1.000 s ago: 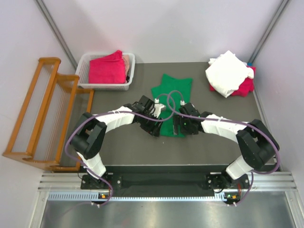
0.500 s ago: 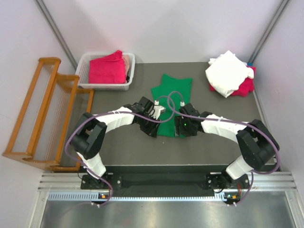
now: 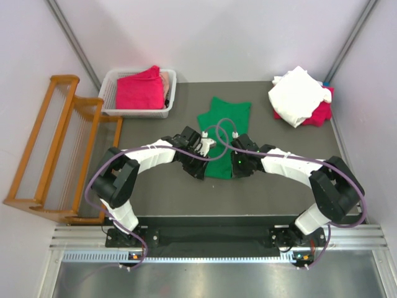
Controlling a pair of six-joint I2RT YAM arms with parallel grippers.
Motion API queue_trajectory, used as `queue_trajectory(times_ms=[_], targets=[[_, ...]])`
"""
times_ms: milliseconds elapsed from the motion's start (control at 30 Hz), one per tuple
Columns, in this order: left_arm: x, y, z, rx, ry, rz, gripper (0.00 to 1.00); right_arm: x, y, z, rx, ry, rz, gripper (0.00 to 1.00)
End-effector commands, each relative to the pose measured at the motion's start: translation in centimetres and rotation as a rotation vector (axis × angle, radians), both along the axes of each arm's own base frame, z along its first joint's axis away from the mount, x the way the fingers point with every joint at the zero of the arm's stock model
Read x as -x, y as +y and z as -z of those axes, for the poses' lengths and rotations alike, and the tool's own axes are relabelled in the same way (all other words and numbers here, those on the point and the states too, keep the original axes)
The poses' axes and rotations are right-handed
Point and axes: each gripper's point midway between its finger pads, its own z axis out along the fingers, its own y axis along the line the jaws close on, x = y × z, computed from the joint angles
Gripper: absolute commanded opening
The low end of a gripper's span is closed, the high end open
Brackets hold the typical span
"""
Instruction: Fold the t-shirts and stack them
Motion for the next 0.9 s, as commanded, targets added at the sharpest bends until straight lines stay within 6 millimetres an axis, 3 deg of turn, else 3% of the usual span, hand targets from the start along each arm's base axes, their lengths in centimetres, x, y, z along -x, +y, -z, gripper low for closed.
queue_trajectory(times_ms=[0,33,133,167,400,567,867], targets=[[-0.8,0.0,-1.3,0.009,-0.039,0.021,0.4,-0.3,0.9,-1.5,-0.023,-0.033,-0.015,0.22],[-0.9,0.0,-1.5,0.01,-0.045,0.023,0.38,-0.2,0.7,-1.4,-0.02,-0.028,-0.012,0.21],[-1.4,0.3,-2.5,0.027,-0.043,0.022,0.16,0.5,0.3,-1.1,-0.011,-0.01,-0.009,0.18],[-1.4,0.4,-2.8,0.023,-0.038,0.023,0.0,0.8,0.1,-1.1,-0.005,-0.001,-0.01,0.18],[0.9,1.5,-4.6,0.019,0.005,0.111,0.0,2.8,-1.3,-2.0,-0.001,0.018,-0.014,0.17],[3.4,2.7,-4.4,0.008,0.064,0.157,0.0,4.5,-1.9,-2.3,-0.021,0.039,-0.021,0.17],[6.4,2.8,-6.2,0.064,0.153,0.263,0.0,6.4,-2.1,-3.5,-0.063,0.067,-0.028,0.16]])
